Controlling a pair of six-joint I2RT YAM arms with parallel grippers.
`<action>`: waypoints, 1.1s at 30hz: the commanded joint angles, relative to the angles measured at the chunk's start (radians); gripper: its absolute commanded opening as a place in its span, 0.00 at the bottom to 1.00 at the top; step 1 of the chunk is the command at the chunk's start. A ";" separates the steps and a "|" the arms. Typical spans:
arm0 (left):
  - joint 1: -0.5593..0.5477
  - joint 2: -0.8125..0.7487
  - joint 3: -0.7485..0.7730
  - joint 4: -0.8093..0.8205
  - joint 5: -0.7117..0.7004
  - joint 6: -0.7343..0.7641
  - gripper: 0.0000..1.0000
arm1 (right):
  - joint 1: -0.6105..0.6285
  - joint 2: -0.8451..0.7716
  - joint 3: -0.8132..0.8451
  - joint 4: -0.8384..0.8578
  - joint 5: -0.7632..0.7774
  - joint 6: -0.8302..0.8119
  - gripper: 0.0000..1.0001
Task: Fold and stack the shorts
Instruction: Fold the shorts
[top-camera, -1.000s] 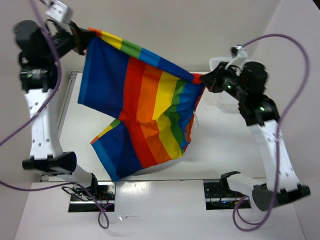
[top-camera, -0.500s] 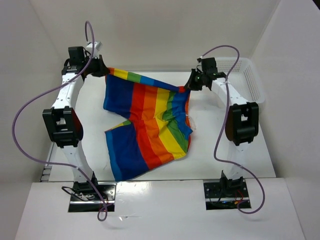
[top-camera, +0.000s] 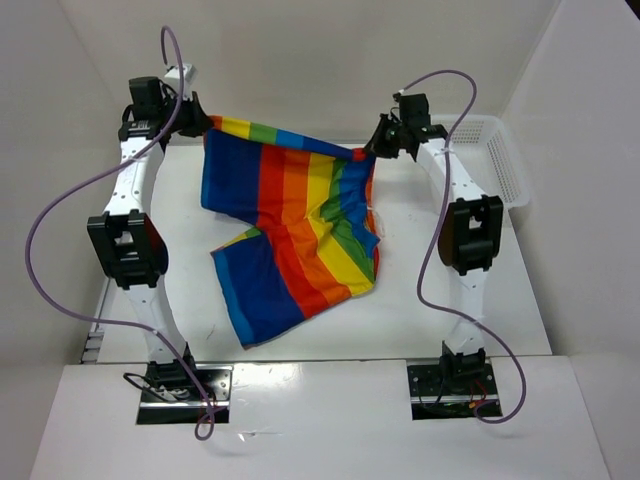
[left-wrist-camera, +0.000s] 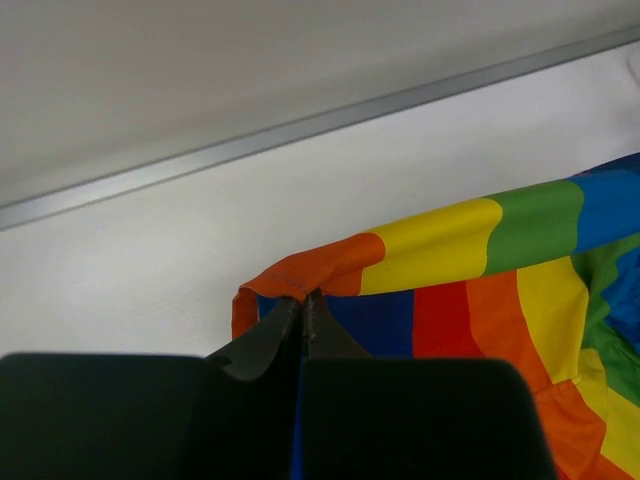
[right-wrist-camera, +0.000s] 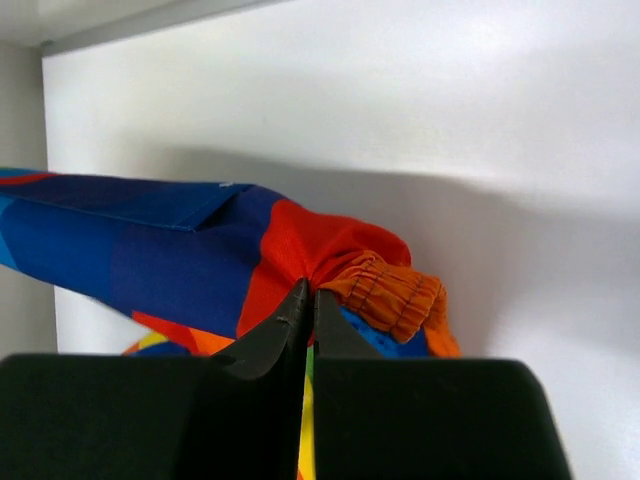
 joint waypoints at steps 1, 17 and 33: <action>0.029 0.039 0.096 0.048 -0.019 0.027 0.00 | 0.007 0.089 0.169 -0.074 0.039 -0.003 0.03; 0.029 -0.079 0.005 0.005 0.064 0.027 0.00 | 0.028 0.163 0.537 -0.357 0.117 -0.094 0.01; 0.029 -0.763 -0.782 0.070 0.204 0.027 0.00 | 0.047 -0.234 -0.056 -0.243 0.048 -0.146 0.01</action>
